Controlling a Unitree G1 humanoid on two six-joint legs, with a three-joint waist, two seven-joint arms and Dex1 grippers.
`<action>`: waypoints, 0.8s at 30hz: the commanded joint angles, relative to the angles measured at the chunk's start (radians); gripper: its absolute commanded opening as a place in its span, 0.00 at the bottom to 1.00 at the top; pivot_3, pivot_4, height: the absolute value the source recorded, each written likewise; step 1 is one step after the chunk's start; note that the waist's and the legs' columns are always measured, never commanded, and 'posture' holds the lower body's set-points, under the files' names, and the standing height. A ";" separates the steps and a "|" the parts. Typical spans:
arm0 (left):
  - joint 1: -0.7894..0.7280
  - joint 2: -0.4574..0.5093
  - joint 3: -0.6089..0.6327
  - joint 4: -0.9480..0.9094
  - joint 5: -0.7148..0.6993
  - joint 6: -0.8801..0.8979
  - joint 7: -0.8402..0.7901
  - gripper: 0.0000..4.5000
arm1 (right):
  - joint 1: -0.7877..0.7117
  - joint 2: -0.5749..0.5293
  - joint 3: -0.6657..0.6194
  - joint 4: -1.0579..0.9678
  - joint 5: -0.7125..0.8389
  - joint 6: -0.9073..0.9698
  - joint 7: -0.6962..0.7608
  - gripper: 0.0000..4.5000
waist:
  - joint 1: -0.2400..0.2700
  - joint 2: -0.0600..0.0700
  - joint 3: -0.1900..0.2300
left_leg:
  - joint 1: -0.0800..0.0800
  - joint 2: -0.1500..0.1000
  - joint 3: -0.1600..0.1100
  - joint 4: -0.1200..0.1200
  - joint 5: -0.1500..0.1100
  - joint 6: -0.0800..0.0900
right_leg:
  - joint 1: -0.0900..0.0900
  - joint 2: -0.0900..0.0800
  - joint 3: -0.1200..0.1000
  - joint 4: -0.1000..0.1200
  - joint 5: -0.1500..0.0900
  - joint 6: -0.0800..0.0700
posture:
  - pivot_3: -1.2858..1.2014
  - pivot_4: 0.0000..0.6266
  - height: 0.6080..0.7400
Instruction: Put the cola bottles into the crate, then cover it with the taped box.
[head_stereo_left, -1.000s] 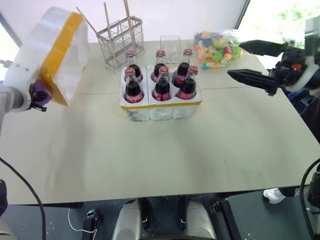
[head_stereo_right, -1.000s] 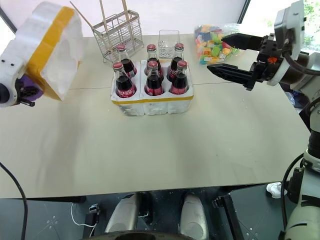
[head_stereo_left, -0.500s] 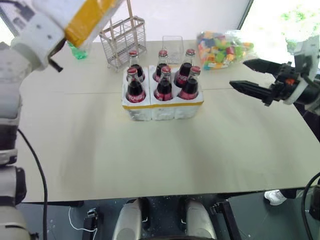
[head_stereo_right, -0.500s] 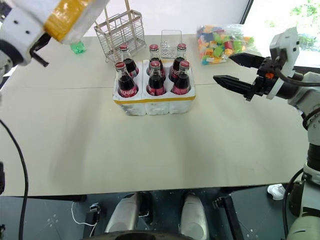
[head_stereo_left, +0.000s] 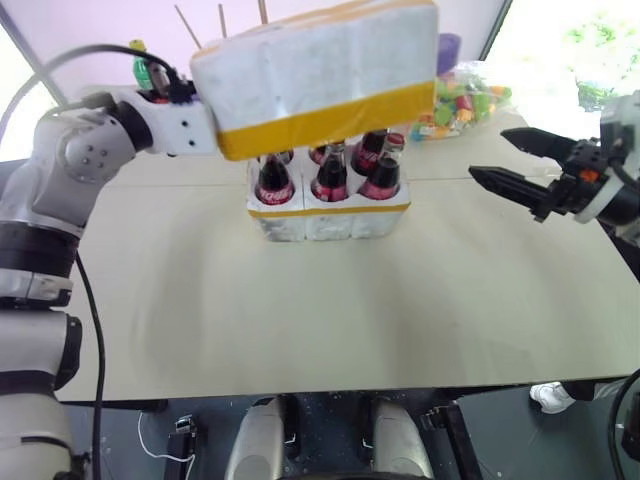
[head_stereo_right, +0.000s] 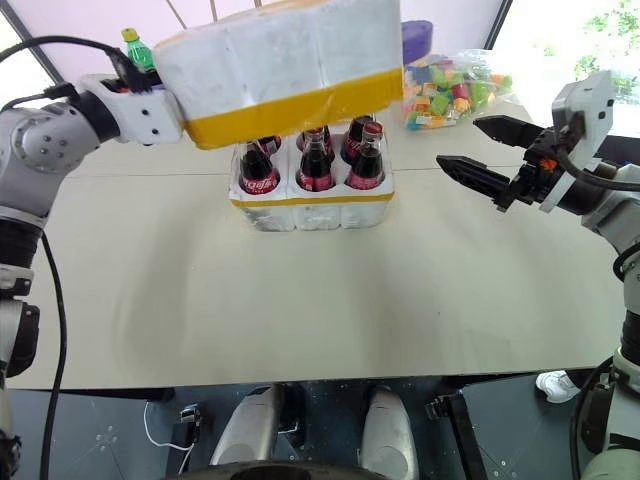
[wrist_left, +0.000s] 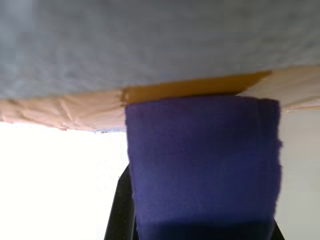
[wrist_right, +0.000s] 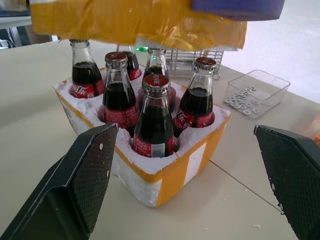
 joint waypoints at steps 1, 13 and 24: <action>-0.041 0.015 -0.012 0.005 0.090 -0.064 0.049 0.08 | -0.005 -0.005 -0.026 -0.024 0.010 -0.017 -0.002 1.00 | -0.001 0.000 0.000 | 0.000 0.000 0.000 0.000 0.000 0.000 | 0.000 0.000 0.000 0.000 0.000 0.000 | 0.52 0.24 0.97; 0.036 0.055 -0.024 -0.076 0.291 -0.057 0.147 0.60 | -0.038 -0.013 0.006 0.008 0.001 -0.028 0.017 1.00 | -0.004 0.000 0.000 | 0.000 0.000 0.000 0.000 0.000 0.001 | -0.001 0.000 0.000 0.001 0.000 0.000 | 0.52 0.24 0.97; 0.359 0.096 0.202 -0.307 0.032 0.009 0.099 0.92 | -0.023 -0.007 0.025 0.011 -0.003 -0.030 0.020 1.00 | -0.004 0.000 0.000 | 0.000 0.002 -0.002 0.000 0.000 0.001 | -0.001 0.000 0.000 0.002 0.000 0.000 | 0.52 0.24 0.97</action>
